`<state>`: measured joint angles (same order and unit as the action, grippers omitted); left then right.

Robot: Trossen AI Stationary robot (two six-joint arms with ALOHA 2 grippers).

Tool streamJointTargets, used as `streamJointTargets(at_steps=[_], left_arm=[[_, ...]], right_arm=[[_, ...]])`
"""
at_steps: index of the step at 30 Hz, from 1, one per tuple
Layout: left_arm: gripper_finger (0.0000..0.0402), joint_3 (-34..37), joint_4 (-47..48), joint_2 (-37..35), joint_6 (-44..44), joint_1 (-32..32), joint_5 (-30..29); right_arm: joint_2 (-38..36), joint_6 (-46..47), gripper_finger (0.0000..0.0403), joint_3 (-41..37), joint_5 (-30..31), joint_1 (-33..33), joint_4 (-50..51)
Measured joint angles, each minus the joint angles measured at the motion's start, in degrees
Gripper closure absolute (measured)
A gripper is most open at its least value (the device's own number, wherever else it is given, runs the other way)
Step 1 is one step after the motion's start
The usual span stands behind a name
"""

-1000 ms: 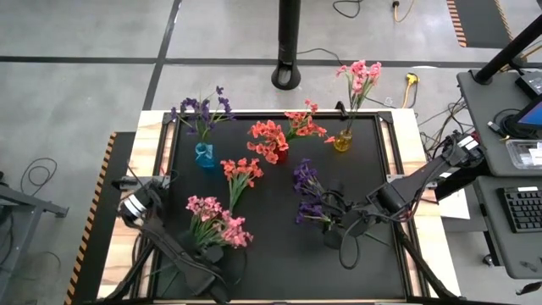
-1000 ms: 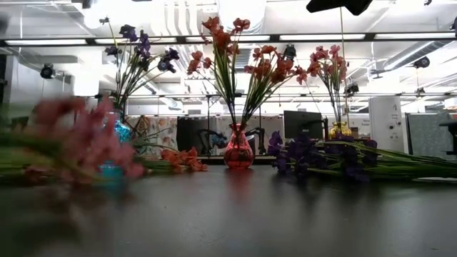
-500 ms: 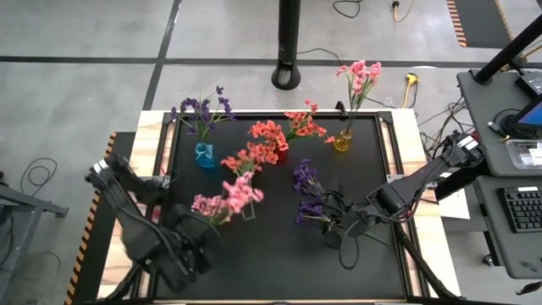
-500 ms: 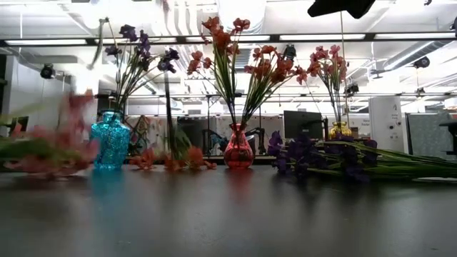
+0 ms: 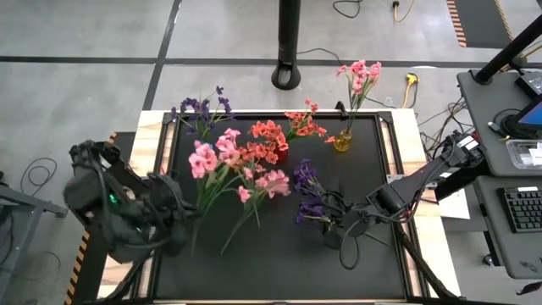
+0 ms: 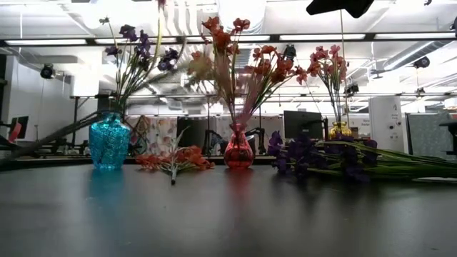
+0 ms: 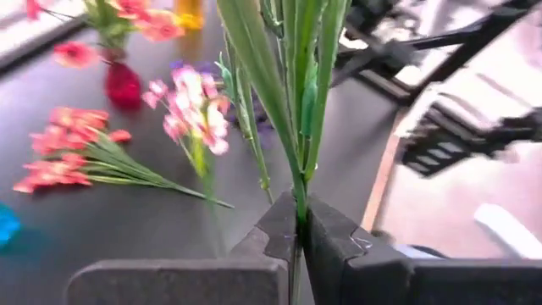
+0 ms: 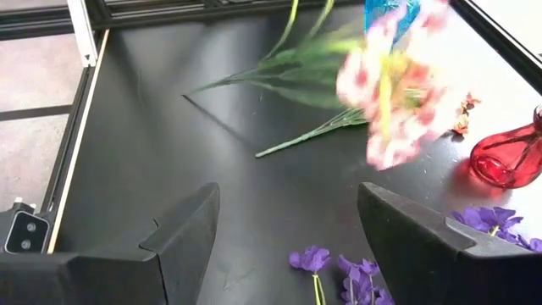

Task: Sort flowers into vase by color
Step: Put the right pink flowers into the yellow vase

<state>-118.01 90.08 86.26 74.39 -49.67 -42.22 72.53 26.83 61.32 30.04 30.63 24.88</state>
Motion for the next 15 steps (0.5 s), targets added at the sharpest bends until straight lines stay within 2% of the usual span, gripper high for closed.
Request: streamJointTargets(at_steps=[8, 11, 15], left_arm=[[0.0402, -10.69, -0.09, 0.03, -0.81, 0.26, 7.88], [0.0402, -10.10, -0.17, -0.36, 2.16, 1.40, 13.10], [0.0401, -4.74, -0.13, -0.20, 9.69, 3.04, 22.83]], right_arm=[[0.00, -0.02, 0.0131, 0.00, 0.00, 0.00, -0.10], [0.00, 0.02, 0.0131, 0.00, 0.00, 0.00, -0.29], [0.00, 0.02, 0.0131, 0.00, 0.00, 0.00, -0.31]])
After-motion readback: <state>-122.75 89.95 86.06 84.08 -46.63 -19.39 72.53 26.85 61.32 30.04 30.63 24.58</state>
